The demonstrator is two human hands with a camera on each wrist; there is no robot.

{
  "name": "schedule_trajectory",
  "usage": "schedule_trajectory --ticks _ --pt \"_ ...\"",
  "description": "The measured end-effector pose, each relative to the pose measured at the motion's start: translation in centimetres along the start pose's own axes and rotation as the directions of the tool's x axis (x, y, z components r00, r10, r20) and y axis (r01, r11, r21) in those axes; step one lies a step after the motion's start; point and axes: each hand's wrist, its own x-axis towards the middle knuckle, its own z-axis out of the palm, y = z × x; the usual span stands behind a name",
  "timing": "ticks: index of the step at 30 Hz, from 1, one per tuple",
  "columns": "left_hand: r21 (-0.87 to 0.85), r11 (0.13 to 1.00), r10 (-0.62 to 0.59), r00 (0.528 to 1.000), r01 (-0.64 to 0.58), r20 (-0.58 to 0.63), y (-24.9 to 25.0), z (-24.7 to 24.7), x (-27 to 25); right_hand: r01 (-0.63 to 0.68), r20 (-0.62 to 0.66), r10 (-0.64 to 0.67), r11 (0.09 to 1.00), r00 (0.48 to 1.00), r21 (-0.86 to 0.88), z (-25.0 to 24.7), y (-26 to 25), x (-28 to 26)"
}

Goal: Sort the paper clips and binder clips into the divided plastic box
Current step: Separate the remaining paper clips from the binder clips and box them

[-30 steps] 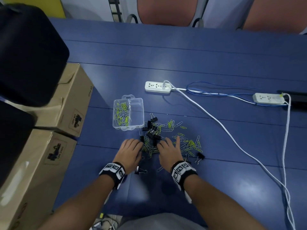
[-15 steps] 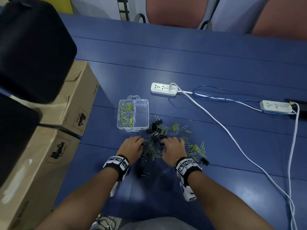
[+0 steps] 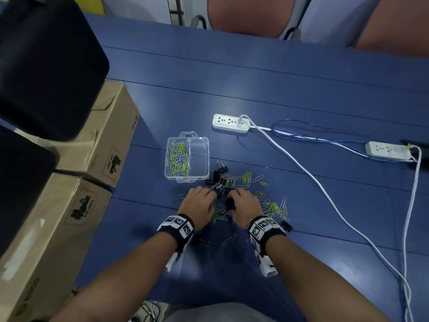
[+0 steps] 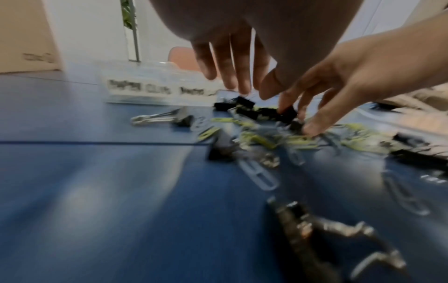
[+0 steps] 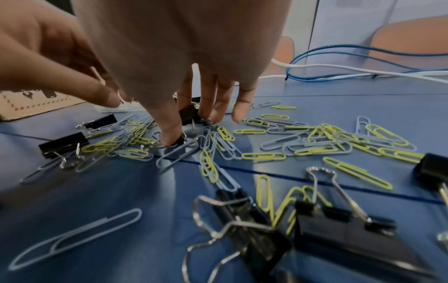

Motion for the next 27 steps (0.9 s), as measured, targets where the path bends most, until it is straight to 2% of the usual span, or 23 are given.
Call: schedule_trajectory --ticks 3,6,9,12,17,22,27 --pt "0.017 0.999 -0.052 0.994 0.051 0.096 0.8 -0.3 0.1 0.038 0.018 -0.038 0.999 0.999 -0.023 -0.4 0.0 -0.1" --pt "0.004 0.993 -0.114 0.968 0.116 0.223 -0.2 -0.7 -0.8 0.055 0.048 -0.054 0.998 0.997 -0.019 -0.5 0.1 -0.2" --pt "-0.096 0.981 -0.131 0.941 0.168 0.312 -1.6 -0.7 -2.0 0.09 0.082 -0.089 0.996 0.993 -0.009 -0.6 0.0 -0.1" --pt "-0.253 0.94 -0.154 0.947 0.229 0.283 -2.8 -0.6 -2.9 0.127 0.12 -0.128 0.992 0.984 0.011 -0.9 -0.1 -0.2" --pt "-0.392 0.864 -0.255 0.946 0.317 0.202 -3.8 -0.7 -3.9 0.093 0.139 -0.1 0.994 0.985 0.059 -1.1 -0.2 -0.8" --pt "-0.425 0.801 -0.399 0.905 0.421 0.145 -4.6 -0.9 -4.5 0.137 0.13 -0.135 0.991 0.982 0.001 -0.6 0.0 -1.5" --pt "-0.407 0.783 -0.457 0.879 0.47 0.135 -5.3 -1.1 -5.0 0.157 0.119 -0.151 0.987 0.981 -0.042 0.0 0.3 -1.9"
